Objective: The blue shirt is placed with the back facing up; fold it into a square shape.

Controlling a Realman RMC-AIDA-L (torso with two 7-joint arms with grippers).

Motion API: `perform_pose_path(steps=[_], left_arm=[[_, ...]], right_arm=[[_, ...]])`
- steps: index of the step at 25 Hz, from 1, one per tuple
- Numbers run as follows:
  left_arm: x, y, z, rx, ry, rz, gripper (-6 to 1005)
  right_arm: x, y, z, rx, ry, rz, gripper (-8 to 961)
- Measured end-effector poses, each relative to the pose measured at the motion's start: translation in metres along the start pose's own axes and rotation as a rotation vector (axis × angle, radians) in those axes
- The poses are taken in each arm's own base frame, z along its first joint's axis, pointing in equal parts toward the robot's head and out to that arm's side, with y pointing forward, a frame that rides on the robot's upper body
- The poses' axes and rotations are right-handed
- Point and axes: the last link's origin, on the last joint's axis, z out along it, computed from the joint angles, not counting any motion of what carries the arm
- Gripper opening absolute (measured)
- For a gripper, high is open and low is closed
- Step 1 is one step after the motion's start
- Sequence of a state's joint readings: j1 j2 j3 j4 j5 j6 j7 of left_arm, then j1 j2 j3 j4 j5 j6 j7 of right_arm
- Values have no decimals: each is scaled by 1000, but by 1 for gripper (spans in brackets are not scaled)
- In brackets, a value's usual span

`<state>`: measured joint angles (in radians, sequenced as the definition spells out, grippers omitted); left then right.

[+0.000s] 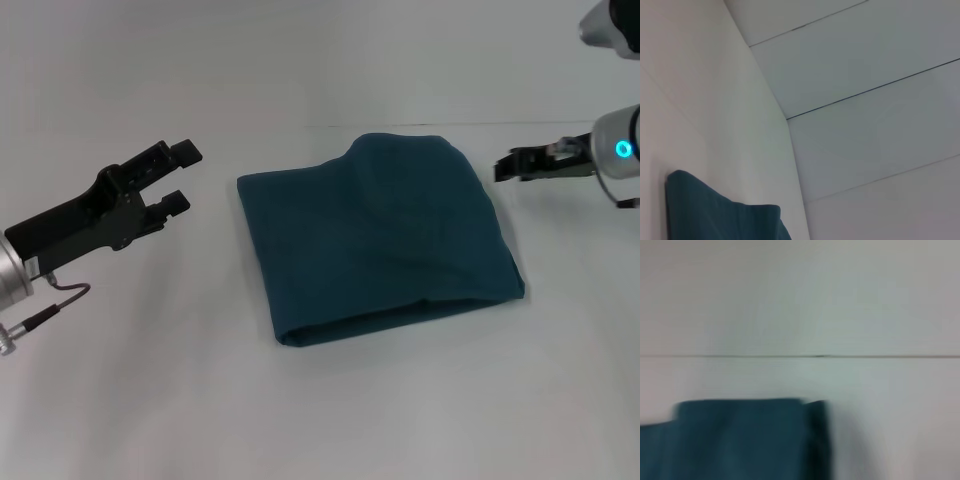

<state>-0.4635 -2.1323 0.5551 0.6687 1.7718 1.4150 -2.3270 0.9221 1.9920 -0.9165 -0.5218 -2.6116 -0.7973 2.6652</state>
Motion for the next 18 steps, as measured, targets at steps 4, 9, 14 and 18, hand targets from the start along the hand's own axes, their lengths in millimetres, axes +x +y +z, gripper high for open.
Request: perform_pose_path(steps=[4,9,14,18], left_arm=[[0,0,-2,-2,5,-3,950],[2,1,-2,-8,6,-1,950],[2,1,-3,-4,5,2,950],[3,2,-4,2,-15,18,950]], right_arm=[[-9,-13,-7,44,-22,46,331],[-13,-17,-24,-63,-32,125,377],[-6,-6,-34,-253,2,169,391],[5,2,-43,-399,17,195,403]])
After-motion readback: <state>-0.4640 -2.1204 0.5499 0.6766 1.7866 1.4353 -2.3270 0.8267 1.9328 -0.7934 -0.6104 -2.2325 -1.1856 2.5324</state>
